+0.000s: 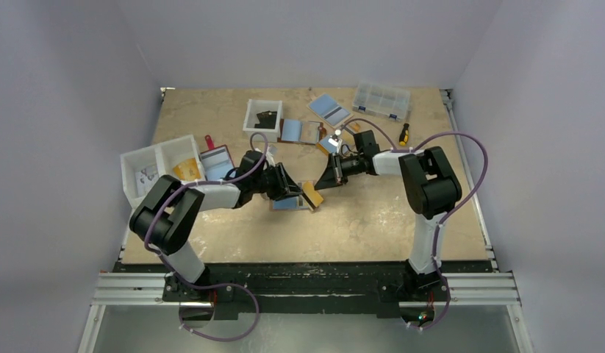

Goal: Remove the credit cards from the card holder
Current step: Place the credit card in the storage box.

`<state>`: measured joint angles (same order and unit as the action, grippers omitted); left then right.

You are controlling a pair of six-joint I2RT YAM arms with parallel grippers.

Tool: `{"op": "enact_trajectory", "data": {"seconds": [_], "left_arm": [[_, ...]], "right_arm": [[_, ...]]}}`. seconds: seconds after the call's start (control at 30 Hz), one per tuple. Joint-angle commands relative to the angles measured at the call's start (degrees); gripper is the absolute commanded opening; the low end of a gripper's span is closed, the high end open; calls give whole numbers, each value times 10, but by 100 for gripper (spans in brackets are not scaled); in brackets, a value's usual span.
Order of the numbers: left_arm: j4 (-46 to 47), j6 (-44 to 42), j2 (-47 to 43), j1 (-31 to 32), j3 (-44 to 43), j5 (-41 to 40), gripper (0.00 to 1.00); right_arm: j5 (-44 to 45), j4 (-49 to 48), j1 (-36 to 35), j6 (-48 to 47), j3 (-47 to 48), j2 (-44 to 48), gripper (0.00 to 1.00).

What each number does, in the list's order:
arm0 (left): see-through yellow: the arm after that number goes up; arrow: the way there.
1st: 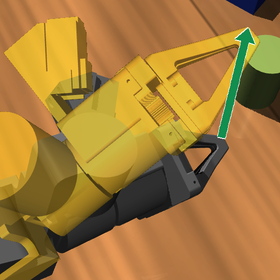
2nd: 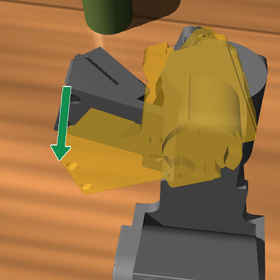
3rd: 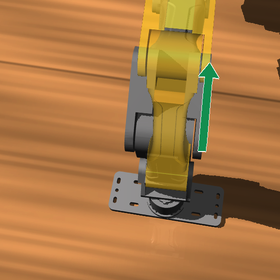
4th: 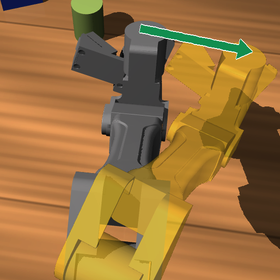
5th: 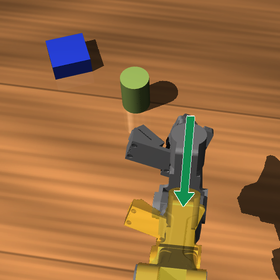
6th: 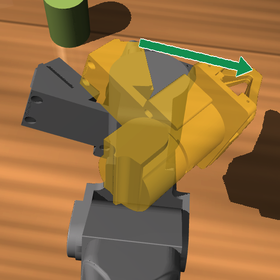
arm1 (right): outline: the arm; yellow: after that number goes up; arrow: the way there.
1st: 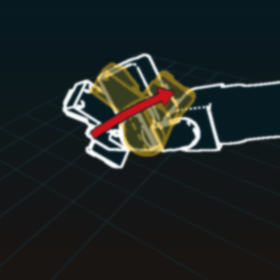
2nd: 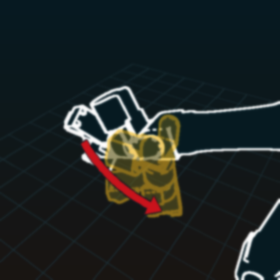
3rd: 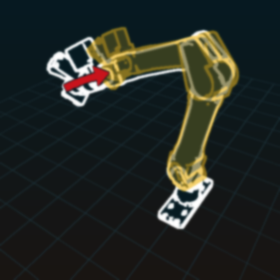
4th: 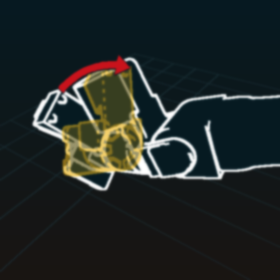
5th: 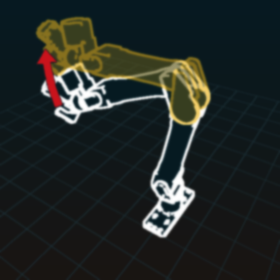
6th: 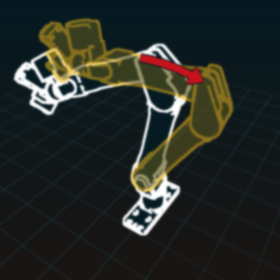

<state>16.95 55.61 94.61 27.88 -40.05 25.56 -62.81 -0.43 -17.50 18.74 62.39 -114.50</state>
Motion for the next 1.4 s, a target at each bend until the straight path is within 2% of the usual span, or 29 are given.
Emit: {"op": "enact_trajectory", "data": {"seconds": [0.0,0.3,0.73,1.03,1.23,1.33,1.37], "left_arm": [[38,9,27,9,-30,5,27],[37,10,75,22,-41,12,21],[12,9,101,23,-25,-1,15],[16,13,103,23,-15,-2,14],[28,22,105,24,-11,-1,14],[33,27,105,23,-15,-1,15],[32,27,104,23,-16,-1,16]], "right_arm": [[26,27,-4,-25,20,-8,0],[24,35,-8,-27,26,-23,1],[51,79,-26,-54,43,-35,26],[93,126,-32,-96,58,-31,32],[86,144,-33,-110,59,-28,25],[75,144,-33,-109,61,-31,12],[69,144,-33,-106,61,-31,4]]}}
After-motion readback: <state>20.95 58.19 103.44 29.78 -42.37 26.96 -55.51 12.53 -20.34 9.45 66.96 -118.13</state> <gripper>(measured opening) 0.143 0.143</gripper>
